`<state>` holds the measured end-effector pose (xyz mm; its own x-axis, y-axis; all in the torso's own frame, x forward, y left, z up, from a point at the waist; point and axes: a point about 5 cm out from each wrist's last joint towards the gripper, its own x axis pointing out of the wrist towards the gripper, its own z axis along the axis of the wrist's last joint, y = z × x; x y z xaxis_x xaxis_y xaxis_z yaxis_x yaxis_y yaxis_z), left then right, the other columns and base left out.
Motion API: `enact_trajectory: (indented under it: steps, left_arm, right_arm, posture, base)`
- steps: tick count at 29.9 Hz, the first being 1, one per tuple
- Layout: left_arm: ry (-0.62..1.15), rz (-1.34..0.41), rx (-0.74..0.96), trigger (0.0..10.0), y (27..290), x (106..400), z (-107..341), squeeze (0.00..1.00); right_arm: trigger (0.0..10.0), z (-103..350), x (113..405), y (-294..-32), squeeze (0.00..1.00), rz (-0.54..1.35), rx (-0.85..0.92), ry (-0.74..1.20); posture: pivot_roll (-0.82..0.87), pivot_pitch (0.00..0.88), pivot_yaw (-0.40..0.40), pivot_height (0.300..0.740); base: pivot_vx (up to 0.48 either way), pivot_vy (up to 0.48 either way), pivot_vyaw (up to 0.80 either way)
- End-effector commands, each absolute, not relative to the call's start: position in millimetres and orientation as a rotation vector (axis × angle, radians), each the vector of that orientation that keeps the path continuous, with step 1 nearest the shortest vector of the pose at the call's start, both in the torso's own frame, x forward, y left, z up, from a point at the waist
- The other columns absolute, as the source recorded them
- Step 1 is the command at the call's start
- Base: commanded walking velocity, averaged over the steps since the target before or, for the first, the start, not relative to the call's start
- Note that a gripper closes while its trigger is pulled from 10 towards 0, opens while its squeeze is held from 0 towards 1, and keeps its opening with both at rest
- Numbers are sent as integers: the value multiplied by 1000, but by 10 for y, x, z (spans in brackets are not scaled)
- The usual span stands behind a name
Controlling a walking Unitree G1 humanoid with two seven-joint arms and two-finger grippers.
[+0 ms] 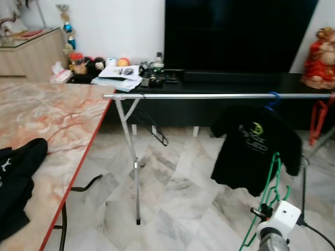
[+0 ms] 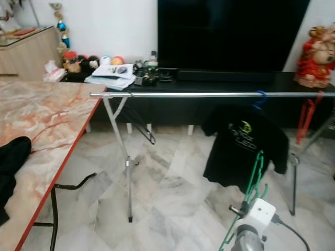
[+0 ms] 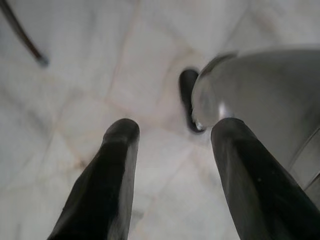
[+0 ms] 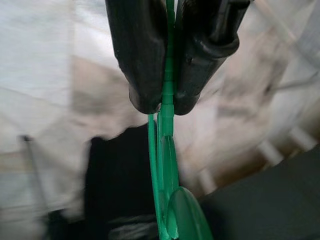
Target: Hang hanger
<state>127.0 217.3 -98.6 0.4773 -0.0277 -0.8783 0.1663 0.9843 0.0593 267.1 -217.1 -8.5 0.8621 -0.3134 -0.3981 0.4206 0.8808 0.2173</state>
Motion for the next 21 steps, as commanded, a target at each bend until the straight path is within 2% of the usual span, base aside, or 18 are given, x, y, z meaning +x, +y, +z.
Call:
enact_trajectory:
  steps: [1,21]
  left_arm:
    - [1079,-117,144,10000,2178,1240,-996,0]
    - [1080,-118,147,10000,2158,1253,-999,0]
  right_arm:
    - [10000,-78,2659,-2212,0,-390,284,360]
    - [10000,-50,2729,-2150,0,-320,222,383]
  posture:
    - [143,20,-19,740]
    - [142,37,-16,740]
  base:
    - [390,0,800]
    - [384,0,0]
